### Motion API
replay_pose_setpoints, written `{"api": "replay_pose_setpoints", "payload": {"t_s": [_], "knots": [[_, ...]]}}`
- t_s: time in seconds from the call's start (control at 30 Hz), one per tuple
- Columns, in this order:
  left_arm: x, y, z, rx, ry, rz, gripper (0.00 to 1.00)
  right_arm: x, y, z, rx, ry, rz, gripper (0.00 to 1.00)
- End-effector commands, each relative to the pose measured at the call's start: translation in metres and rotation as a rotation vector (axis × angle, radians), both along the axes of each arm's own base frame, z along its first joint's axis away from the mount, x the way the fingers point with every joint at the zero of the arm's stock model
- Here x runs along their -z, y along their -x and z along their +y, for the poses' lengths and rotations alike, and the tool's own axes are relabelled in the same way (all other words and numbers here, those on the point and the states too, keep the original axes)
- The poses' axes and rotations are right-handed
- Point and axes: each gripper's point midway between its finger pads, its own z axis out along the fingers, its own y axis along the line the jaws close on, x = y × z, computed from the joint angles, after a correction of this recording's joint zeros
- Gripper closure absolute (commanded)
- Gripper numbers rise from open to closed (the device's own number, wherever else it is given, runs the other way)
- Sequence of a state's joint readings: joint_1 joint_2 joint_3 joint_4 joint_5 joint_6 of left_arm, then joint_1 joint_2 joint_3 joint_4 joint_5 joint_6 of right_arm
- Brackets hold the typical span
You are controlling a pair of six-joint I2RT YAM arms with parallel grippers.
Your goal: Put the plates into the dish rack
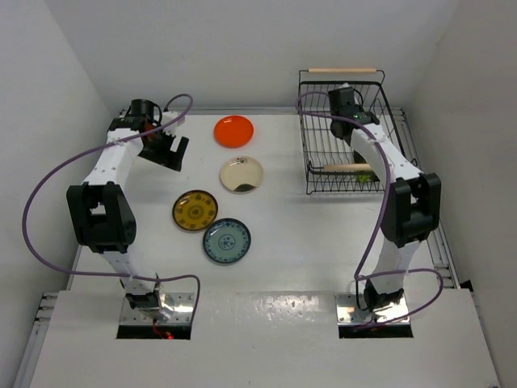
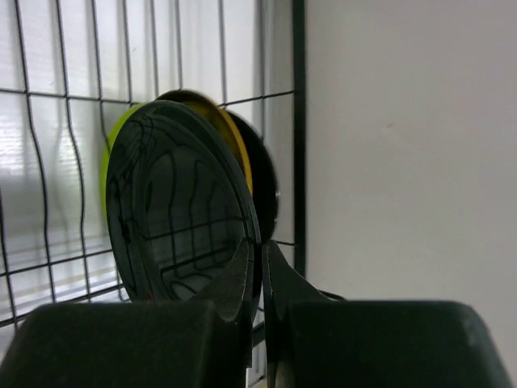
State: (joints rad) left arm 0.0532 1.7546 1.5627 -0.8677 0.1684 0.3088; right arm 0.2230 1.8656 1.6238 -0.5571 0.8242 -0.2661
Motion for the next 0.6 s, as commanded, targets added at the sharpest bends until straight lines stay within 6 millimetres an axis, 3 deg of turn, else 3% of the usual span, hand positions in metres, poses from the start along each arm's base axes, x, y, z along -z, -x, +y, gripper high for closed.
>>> {"api": "replay_pose_setpoints", "payload": {"t_s": [0.0, 0.23, 0.37, 0.5, 0.57], "knots": [[0.000, -0.004, 0.002, -0.011, 0.011, -0.005, 0.00, 0.020, 0.001, -0.003, 0.038, -0.077, -0.003, 1.00], [0.000, -0.004, 0.006, -0.020, 0.011, -0.005, 0.00, 0.059, -0.002, -0.007, 0.049, -0.085, 0.053, 1.00], [0.000, -0.002, 0.006, -0.020, 0.012, 0.004, 0.00, 0.066, -0.006, -0.012, 0.065, -0.053, 0.063, 1.00], [0.000, -0.002, 0.006, -0.020, 0.012, 0.004, 0.00, 0.079, -0.006, -0.004, 0.052, -0.100, 0.081, 1.00], [0.000, -0.002, 0.006, -0.020, 0.012, 0.004, 0.00, 0.081, -0.005, -0.005, 0.063, -0.105, 0.094, 0.93]]}}
